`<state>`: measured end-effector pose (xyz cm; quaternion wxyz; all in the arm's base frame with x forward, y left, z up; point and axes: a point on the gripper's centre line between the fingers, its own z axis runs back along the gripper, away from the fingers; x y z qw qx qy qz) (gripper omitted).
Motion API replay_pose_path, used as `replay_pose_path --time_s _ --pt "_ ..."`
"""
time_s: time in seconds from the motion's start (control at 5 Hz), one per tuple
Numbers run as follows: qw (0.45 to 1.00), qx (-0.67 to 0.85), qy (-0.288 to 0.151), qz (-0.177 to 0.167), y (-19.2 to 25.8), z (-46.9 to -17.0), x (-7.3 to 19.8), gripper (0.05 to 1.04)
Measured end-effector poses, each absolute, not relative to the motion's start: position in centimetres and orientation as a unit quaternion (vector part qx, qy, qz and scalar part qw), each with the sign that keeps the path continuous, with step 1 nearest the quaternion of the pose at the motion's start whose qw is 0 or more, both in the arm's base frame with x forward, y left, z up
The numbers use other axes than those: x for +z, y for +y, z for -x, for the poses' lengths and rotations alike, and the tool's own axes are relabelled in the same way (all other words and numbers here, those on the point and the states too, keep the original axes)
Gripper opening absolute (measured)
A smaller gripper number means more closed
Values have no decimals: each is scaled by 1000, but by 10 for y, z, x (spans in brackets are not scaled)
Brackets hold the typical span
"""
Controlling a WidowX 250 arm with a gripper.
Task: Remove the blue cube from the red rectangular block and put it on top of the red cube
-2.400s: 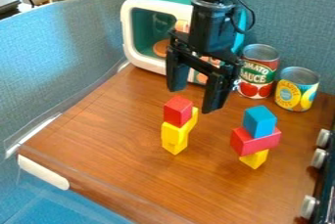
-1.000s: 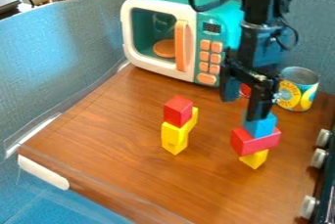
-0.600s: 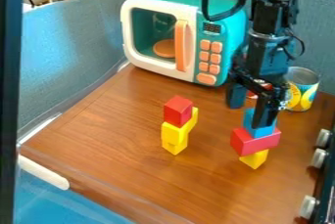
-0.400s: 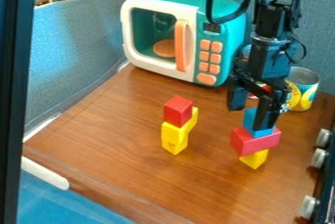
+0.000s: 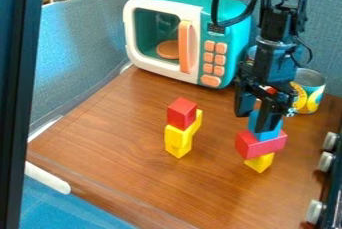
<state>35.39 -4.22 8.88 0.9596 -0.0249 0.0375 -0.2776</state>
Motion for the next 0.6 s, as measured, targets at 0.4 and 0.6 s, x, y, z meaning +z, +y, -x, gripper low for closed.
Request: replay_pose_path --time_s 0.4,0.6 --pt "961 -273 36 31 -44 -354 89 537" --pt "963 -264 34 35 -39 -349 90 537"
